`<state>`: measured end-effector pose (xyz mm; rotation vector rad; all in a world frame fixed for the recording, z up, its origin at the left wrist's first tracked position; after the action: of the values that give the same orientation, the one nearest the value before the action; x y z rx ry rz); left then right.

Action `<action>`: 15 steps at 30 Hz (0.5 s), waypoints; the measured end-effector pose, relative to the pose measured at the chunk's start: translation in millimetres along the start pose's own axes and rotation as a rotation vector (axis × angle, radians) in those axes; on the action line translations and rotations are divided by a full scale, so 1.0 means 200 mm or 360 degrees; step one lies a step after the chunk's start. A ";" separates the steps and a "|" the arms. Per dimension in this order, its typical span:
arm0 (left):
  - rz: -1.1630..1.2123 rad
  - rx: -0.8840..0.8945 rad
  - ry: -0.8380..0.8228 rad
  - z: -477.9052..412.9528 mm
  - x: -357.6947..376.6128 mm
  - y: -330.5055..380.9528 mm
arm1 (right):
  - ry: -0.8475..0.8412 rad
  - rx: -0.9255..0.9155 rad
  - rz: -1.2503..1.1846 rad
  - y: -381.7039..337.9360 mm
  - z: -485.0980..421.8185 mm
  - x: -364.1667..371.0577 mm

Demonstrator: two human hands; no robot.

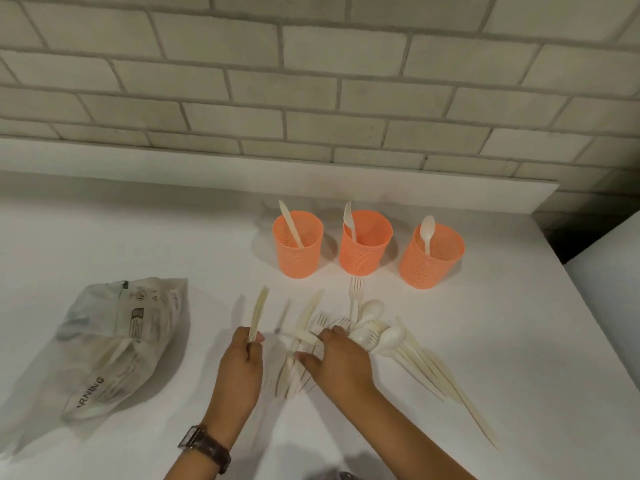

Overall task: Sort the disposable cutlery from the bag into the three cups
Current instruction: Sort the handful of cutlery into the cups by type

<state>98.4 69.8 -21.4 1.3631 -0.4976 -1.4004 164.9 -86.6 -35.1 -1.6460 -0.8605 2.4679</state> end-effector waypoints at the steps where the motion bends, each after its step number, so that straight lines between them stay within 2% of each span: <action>1: 0.0030 -0.0039 0.0016 0.00 -0.03 -0.02 | 0.0024 -0.0013 0.0015 -0.02 -0.01 0.00; 5: 0.0051 -0.0167 0.0033 0.04 -0.09 -0.11 | -0.0046 -0.0023 0.0098 -0.10 -0.09 0.01; 11: -0.0330 -0.0343 -0.0190 0.16 -0.02 -0.13 | -0.0309 0.0220 0.0029 -0.11 -0.21 0.00; 15: -0.0437 -0.0374 -0.0235 0.21 0.06 -0.13 | -0.0487 0.0295 -0.0068 -0.09 -0.23 0.00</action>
<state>53.1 52.5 -39.1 1.1733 -0.2357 -1.7338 200.6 -51.3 -38.9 -1.2005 -0.6567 2.7171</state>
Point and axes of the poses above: each hand's wrist, its own z-axis away from the middle knuckle, its own x-axis out of the palm, y = z × x, the point moved 8 cm from there along -z, towards the middle knuckle, and after that the axes turned 9 degrees about -y, right-handed, at the moved point
